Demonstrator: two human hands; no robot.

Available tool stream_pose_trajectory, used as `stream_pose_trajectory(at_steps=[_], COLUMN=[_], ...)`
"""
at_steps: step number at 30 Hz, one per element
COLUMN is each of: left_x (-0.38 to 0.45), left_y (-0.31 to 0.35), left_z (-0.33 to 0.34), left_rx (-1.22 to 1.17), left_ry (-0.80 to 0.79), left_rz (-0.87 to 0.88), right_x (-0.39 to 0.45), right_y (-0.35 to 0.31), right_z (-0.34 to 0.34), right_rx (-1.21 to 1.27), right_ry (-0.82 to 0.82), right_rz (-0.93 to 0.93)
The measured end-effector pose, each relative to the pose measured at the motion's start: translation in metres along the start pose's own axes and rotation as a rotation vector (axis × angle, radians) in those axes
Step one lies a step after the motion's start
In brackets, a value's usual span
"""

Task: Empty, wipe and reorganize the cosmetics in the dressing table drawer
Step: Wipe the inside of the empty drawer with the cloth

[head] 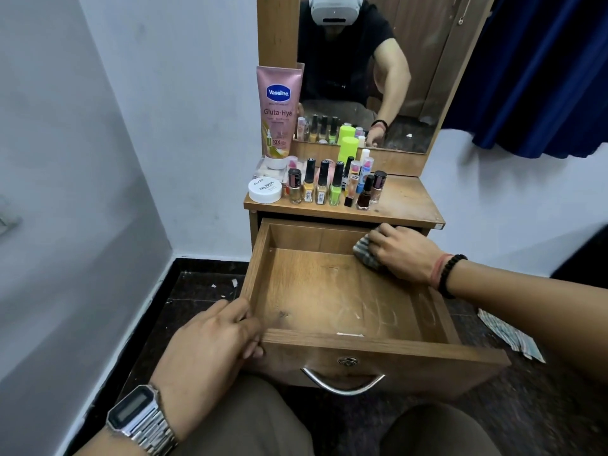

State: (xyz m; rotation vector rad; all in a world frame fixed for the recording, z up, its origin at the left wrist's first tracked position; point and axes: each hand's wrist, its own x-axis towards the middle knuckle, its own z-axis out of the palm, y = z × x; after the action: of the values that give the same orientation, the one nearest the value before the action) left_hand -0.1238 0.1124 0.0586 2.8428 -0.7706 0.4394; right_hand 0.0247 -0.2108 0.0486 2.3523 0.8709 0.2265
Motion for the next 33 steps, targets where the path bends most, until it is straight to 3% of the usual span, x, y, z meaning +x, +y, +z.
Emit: stream_pose_trajectory(at_steps=[3,7,14,22,24,27,29,31,33], left_x=[-0.001,-0.001,-0.002,-0.004,-0.004,-0.004,-0.003,-0.003,-0.002], left_y=[-0.001,-0.003,0.001,-0.001,-0.002,-0.002,-0.002,-0.002,-0.001], left_z=[0.002,0.003,0.001,0.004,0.005,0.004,0.004,0.004,0.004], left_rx=[-0.008,-0.007,-0.028,0.015,0.001,-0.011,-0.011,-0.005,-0.006], left_ry=[0.002,0.005,0.028,0.004,0.007,0.003,0.002,0.000,0.000], left_rz=[0.007,0.017,0.027,-0.008,-0.014,-0.010,-0.007,0.000,0.010], right_x=[0.011,0.023,-0.002,-0.038,-0.038,-0.033,-0.032,-0.031,-0.029], right_y=[-0.009,-0.010,0.014,-0.026,-0.024,-0.007,0.005,0.004,-0.008], right_z=[0.001,0.004,-0.006,-0.052,-0.056,-0.048,-0.034,-0.018,-0.007], right_rx=[-0.021,-0.035,0.009,0.327,0.313,0.160,0.255,0.494,0.621], right_ry=[0.020,-0.049,-0.430,-0.907,-0.879,-0.526,-0.317,-0.279,-0.382], right_rz=[-0.097,-0.082,0.026,-0.110,-0.101,-0.019,0.159,0.330,0.329])
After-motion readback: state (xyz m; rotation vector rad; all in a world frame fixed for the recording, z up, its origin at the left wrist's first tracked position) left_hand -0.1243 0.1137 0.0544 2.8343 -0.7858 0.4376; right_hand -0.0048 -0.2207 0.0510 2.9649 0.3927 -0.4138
